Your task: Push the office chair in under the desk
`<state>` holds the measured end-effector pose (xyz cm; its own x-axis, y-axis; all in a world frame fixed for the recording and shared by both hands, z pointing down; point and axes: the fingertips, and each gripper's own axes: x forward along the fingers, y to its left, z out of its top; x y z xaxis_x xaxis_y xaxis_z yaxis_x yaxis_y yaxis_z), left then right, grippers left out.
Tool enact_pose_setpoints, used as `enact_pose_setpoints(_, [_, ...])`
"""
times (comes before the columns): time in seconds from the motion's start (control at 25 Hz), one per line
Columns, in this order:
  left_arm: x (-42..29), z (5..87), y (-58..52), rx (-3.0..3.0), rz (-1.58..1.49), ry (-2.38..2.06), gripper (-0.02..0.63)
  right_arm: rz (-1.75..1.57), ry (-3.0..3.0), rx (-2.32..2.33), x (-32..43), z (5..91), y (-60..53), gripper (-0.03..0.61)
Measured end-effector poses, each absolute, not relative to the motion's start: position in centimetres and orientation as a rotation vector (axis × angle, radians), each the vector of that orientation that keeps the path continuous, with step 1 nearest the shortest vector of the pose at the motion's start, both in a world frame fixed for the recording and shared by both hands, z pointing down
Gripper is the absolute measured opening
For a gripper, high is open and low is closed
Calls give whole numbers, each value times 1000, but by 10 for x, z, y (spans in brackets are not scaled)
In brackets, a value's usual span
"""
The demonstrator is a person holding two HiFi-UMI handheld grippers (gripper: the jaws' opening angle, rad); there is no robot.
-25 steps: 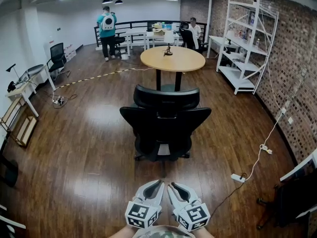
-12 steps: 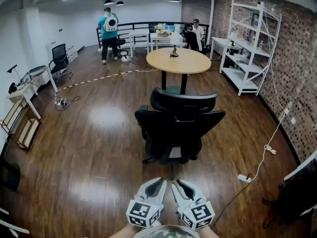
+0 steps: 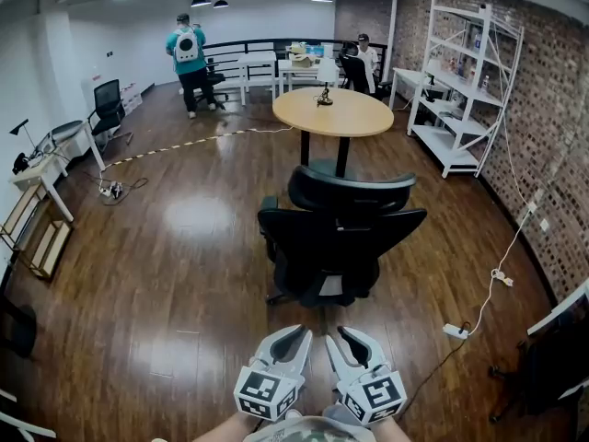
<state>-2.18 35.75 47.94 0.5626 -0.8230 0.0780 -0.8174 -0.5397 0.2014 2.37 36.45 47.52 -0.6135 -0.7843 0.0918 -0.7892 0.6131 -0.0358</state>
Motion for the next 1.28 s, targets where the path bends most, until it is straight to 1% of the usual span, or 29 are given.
enact_pose_setpoints(0.44, [-11,467,318,2608,-40,-1398,34,65,-2776,1353,39,464,322,78])
enact_pose_setpoints(0.92, [13,453,261,2599,-57,-1464,34,11,-2790,1342,80,450,261,78])
enact_pose_setpoints(1.08, [18,452,238,2588,-37,-1483,58,2,-2799,1317,92,448,235,100])
enact_pose_setpoints(1.24, [28,447,218,2589,-51,-1511,61,-20,-2806,1296,109,446,215,117])
enact_pose_setpoints(1.28, [31,444,214,2596,-55,-1514,77,-30,-2806,1291,114,444,210,123])
